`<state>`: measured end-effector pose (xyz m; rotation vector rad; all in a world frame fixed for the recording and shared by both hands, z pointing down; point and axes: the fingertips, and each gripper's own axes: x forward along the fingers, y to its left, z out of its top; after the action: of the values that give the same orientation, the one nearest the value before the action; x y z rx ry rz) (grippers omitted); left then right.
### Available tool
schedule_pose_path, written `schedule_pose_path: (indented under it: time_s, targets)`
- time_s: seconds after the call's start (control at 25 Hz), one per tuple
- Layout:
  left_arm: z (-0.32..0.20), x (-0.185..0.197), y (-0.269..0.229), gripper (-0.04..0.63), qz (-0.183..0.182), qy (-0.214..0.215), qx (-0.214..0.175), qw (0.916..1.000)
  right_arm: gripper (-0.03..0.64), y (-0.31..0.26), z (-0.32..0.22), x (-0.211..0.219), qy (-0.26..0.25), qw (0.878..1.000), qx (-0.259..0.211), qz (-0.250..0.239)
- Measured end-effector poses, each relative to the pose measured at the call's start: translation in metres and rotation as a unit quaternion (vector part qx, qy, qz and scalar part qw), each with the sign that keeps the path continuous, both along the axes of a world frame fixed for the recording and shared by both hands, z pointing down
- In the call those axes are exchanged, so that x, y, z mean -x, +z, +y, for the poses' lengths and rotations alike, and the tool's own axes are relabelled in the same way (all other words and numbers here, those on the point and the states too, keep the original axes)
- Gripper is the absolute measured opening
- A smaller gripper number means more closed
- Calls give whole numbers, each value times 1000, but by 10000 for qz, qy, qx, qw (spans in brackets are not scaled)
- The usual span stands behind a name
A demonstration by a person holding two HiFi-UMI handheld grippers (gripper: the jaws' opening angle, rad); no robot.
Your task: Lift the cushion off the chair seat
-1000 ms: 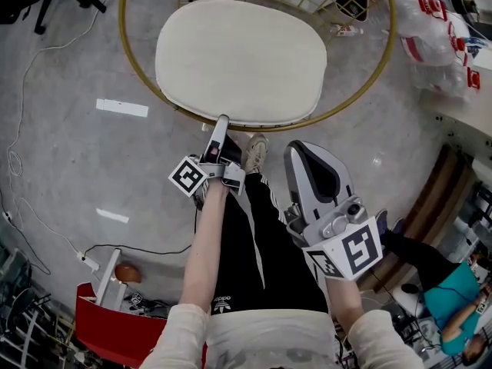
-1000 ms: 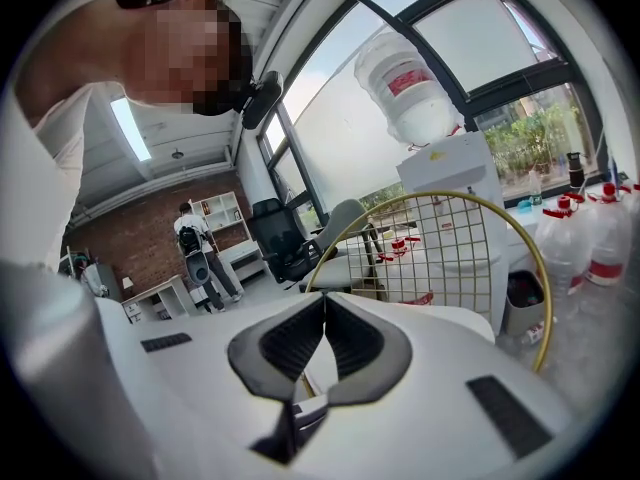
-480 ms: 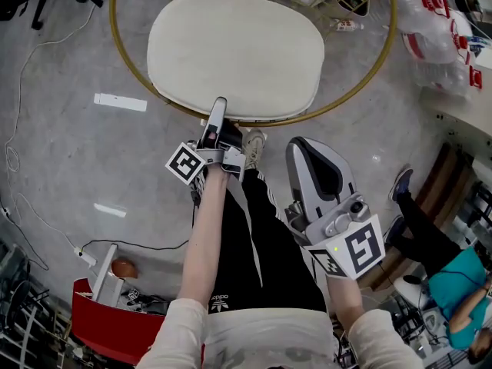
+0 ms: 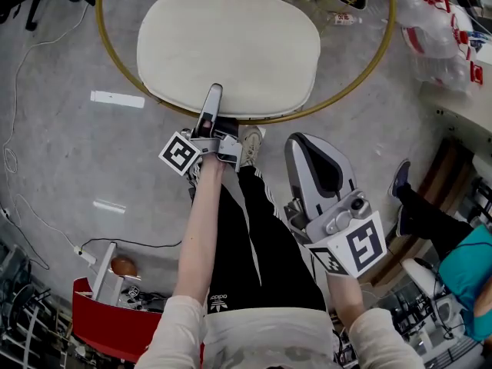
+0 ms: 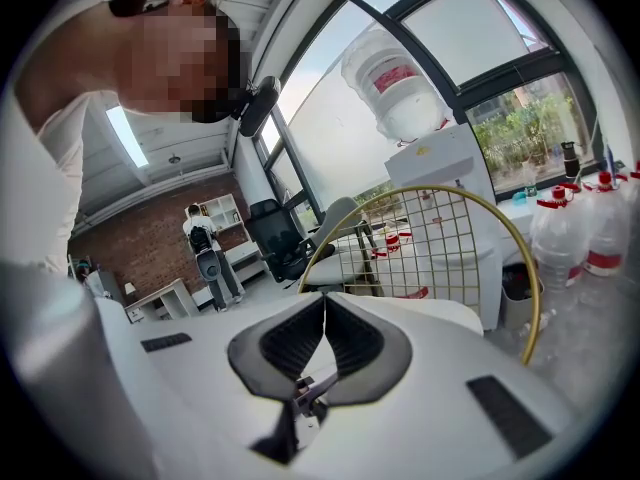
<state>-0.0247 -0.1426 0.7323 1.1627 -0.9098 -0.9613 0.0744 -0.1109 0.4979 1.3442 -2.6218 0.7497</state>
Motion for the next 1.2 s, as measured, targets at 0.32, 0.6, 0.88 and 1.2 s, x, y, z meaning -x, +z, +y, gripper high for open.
schedule_pose_path:
  time_s: [0.32,0.6,0.88,1.2]
  targets:
    - [-2,-2,11,71,26,16,193,9998,17,2,-5,-3,-15,10000,-14,-43]
    - [-2,-2,7,60,87,-16,120,9999,17,7,-10,-8,47,10000,38,-11]
    - [-4,-1,-2,46,59,-60,8,10000,17,1,-19,-3,-7,10000,1,-9]
    - [-13,-3,-36,43,148,-97,-268,9995,17,-15,-29,1,-103,9998,-163,-18]
